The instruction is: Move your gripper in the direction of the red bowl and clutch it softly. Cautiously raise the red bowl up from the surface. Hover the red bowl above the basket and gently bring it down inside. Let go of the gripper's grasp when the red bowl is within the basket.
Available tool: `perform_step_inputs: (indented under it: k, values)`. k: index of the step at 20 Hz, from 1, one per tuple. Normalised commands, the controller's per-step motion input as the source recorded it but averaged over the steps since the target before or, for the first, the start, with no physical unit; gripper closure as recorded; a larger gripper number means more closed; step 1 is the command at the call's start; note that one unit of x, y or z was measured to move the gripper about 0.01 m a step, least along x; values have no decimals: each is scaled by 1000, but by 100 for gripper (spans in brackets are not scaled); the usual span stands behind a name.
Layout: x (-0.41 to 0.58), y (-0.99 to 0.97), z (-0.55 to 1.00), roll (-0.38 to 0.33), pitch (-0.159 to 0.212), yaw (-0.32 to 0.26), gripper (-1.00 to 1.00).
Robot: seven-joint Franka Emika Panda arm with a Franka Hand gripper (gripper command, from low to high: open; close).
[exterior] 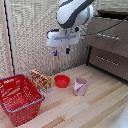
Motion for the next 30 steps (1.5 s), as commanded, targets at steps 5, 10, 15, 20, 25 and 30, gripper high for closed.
perform_step_inputs:
  k: [5,10,15,20,25,30]
  values:
    - [262,-469,-153,16,28,-11,-100]
    - [279,-338,-85,0,36,-29,-100]
    - [194,-297,-225,-14,48,-18,-100]
    - [171,-278,-390,-32,45,-15,-100]
    - [221,-355,-354,-2,31,-1,-100]
    - [232,-412,-321,0,3,1,-100]
